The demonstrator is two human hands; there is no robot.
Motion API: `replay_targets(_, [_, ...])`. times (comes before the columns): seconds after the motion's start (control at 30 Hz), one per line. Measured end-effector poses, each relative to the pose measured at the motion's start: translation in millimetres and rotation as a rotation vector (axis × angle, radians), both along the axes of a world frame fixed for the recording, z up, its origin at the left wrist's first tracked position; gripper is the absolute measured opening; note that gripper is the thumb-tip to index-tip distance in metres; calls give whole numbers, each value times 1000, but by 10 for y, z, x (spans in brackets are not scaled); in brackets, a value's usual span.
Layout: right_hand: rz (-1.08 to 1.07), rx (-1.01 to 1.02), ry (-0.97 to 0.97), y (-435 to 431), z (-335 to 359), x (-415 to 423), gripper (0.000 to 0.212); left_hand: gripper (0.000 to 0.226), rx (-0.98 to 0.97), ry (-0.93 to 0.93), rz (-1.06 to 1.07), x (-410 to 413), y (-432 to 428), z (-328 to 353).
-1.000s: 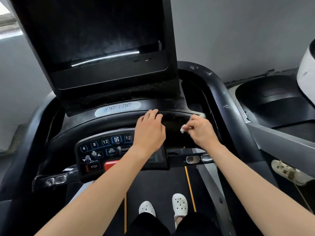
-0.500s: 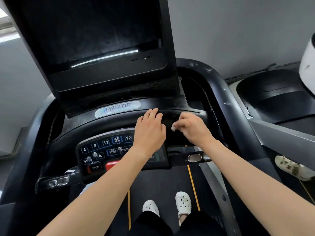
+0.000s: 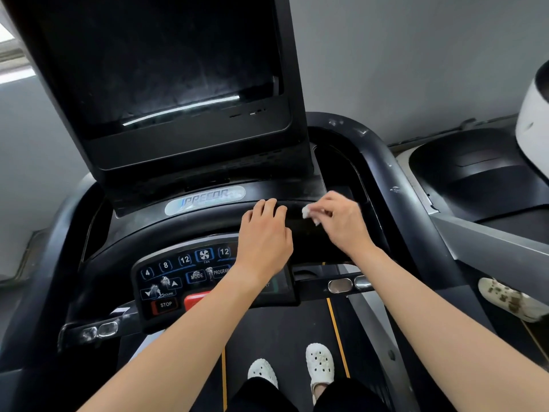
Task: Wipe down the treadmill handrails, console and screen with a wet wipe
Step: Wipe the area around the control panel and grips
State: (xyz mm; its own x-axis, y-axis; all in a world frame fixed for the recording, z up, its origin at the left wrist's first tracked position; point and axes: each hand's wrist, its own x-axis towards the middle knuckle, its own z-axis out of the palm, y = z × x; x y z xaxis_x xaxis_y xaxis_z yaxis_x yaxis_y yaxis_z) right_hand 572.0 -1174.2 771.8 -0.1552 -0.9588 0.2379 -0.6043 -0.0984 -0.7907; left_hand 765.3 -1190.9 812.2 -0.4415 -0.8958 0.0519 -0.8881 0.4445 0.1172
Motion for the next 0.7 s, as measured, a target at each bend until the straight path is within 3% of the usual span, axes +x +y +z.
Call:
replay_targets(0.1, [-180, 29, -124, -64, 36, -48, 8, 47, 11, -10, -19, -36, 17, 20])
replay_targets(0.33, [-576, 195, 16, 201, -183, -269, 14, 50, 14, -58, -71, -141, 23, -2])
replay_targets(0.4, [-511, 161, 43, 132, -145, -193, 14, 51, 9, -69, -71, -195, 40, -2])
replay_targets(0.57, [-102, 11, 156, 113, -152, -88, 17, 54, -2, -116, -111, -292, 74, -39])
replay_targets(0.7, [-246, 73, 319, 335, -332, -430, 28, 53, -10, -125, -99, -355, 87, -69])
